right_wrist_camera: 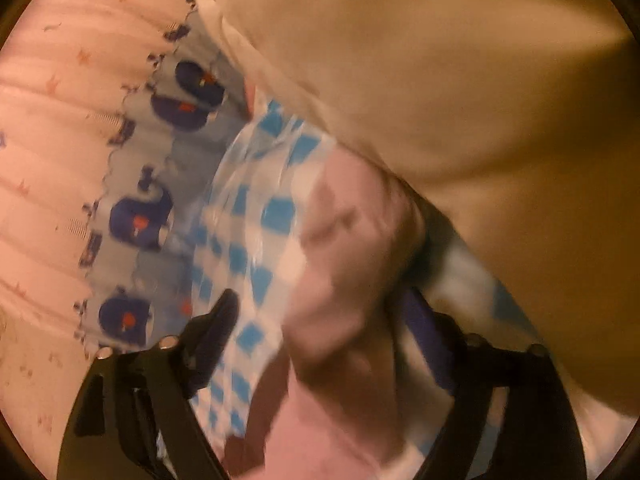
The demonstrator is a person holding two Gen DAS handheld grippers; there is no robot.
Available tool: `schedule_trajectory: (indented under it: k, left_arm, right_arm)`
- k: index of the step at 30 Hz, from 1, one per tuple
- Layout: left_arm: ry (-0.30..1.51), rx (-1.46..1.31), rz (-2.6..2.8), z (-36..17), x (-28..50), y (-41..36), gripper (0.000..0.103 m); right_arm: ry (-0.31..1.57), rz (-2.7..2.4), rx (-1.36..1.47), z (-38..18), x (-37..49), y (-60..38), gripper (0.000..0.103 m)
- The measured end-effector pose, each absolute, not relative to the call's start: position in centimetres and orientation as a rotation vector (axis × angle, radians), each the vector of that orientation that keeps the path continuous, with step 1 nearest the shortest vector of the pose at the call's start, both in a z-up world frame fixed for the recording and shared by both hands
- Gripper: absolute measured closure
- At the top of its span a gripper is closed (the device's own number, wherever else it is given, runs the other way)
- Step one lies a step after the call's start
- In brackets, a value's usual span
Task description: Fold large clothes
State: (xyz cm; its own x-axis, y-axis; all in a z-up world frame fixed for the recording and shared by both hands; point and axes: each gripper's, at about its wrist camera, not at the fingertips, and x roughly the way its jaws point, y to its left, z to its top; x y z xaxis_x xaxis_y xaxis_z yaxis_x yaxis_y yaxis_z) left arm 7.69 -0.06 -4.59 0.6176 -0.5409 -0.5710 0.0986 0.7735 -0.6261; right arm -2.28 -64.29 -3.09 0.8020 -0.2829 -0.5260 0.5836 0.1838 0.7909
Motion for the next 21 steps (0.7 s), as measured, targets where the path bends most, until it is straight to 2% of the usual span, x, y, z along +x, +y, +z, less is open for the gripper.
schedule_trajectory:
  k: [1, 2, 3, 4, 7, 13, 16, 21]
  left_arm:
    - [0.833, -0.588, -0.396, -4.6, 7.7, -0.1, 0.008]
    - [0.833, -0.583, -0.397, -4.5, 7.6, -0.1, 0.008]
    - [0.833, -0.574, -0.397, -4.4, 7.6, -0.1, 0.008]
    - [0.832, -0.569, -0.396, -4.3, 7.5, 0.0, 0.008]
    - [0.825, -0.567, -0.395, -3.9, 7.1, 0.5, 0.008]
    - [0.773, -0.601, -0.351, -2.5, 6.3, 4.1, 0.008]
    - [0.728, -0.655, -0.304, -1.8, 6.1, 7.6, 0.008]
    - [0.659, -0.746, -0.206, -1.0, 5.6, 13.9, 0.008]
  right_arm:
    - [0.306, -0.643, 1.234, -3.2, -1.4, -64.9, 0.021]
    - [0.314, -0.633, 1.223, -3.2, -0.8, -65.5, 0.030]
    - [0.328, -0.635, 1.210, -3.2, -0.4, -65.9, 0.071]
    - [0.334, -0.627, 1.210, -3.2, -0.2, -66.0, 0.085]
    - [0.309, -0.516, 1.163, -1.5, 0.5, -65.1, 0.089]
    - [0.180, -0.320, 0.956, 8.9, 1.8, -60.5, 0.089]
    - [0.143, -0.205, 0.814, 16.0, 4.3, -55.8, 0.089]
    - [0.149, -0.020, 0.660, 21.6, 9.5, -44.9, 0.089]
